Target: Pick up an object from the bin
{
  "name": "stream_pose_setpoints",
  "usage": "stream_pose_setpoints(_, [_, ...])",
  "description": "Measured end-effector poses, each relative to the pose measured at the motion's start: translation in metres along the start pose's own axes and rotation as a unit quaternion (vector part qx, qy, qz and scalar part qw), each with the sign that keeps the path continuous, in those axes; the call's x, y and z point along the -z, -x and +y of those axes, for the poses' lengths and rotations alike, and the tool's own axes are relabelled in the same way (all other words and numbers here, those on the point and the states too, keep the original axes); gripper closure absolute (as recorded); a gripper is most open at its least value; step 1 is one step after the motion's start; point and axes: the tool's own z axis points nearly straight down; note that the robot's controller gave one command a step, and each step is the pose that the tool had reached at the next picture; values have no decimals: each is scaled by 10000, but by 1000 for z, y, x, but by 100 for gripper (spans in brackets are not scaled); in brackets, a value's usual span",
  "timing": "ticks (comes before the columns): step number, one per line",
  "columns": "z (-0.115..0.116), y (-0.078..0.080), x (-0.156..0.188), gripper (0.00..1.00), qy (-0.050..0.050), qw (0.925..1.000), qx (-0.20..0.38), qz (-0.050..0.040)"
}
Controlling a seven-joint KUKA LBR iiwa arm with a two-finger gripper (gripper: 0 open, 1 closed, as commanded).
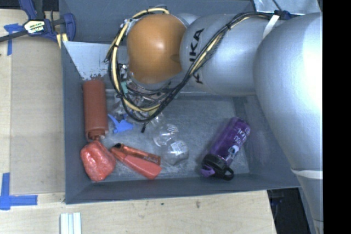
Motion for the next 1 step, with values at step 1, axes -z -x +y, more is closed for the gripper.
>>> stream_pose_setpoints(1, [0, 0, 0, 100, 1, 10000, -2, -1])
